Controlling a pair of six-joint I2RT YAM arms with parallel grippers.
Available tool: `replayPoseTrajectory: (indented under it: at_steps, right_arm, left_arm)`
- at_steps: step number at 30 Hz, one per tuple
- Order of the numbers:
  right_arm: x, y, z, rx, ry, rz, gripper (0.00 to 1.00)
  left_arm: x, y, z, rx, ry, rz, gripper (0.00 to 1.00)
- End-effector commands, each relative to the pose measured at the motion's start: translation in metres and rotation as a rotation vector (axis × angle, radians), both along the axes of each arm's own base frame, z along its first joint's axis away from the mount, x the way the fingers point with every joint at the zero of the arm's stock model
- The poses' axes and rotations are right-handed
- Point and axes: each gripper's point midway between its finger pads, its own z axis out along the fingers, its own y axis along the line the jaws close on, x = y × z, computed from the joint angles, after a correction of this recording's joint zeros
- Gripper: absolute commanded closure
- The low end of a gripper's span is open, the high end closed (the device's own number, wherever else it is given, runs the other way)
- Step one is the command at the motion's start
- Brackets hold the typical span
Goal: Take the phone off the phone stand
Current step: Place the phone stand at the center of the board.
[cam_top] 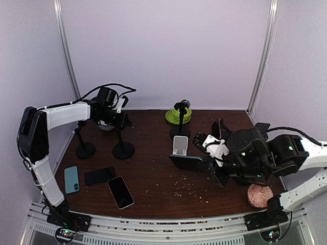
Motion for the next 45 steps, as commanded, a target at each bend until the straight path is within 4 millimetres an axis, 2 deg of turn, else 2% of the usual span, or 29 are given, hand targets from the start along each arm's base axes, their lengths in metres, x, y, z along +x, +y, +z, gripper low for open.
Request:
replayPoseTrajectory:
  at_steps: [1, 8, 11, 15, 21, 28, 32, 39, 45]
  right_arm:
    - [0.002, 0.0, 0.03, 0.11, -0.02, -0.013, 1.0]
    - [-0.001, -0.001, 0.03, 0.122, -0.01, -0.003, 1.0]
    - [-0.002, -0.002, 0.029, 0.127, -0.004, 0.001, 1.0]
    - [-0.004, -0.003, 0.029, 0.142, 0.005, 0.005, 1.0]
    - [-0.006, -0.006, 0.029, 0.163, 0.018, 0.004, 1.0]
    - [-0.007, -0.005, 0.025, 0.183, 0.04, -0.005, 1.0]
    - [-0.007, -0.002, 0.023, 0.202, 0.046, -0.003, 1.0]
    - [-0.011, 0.013, 0.019, 0.231, 0.107, 0.036, 1.0]
    - [-0.011, 0.03, 0.004, 0.211, 0.204, 0.083, 1.0]
  left_arm:
    - [0.007, -0.003, 0.029, -0.075, -0.105, 0.018, 0.74]
    - [-0.009, 0.003, 0.025, -0.109, -0.076, 0.044, 0.41]
    - [-0.015, 0.005, 0.028, -0.106, -0.072, 0.048, 0.32]
    - [-0.023, 0.01, 0.04, -0.111, -0.085, 0.055, 0.24]
    - [-0.047, 0.026, 0.062, -0.072, -0.083, 0.068, 0.05]
    - [-0.092, 0.059, 0.081, -0.019, -0.074, 0.127, 0.02]
    - [-0.12, 0.076, 0.082, 0.0, -0.056, 0.158, 0.02]
    - [-0.17, 0.101, 0.069, 0.039, 0.006, 0.173, 0.02]
    - [-0.203, 0.125, 0.044, 0.056, 0.031, 0.253, 0.02]
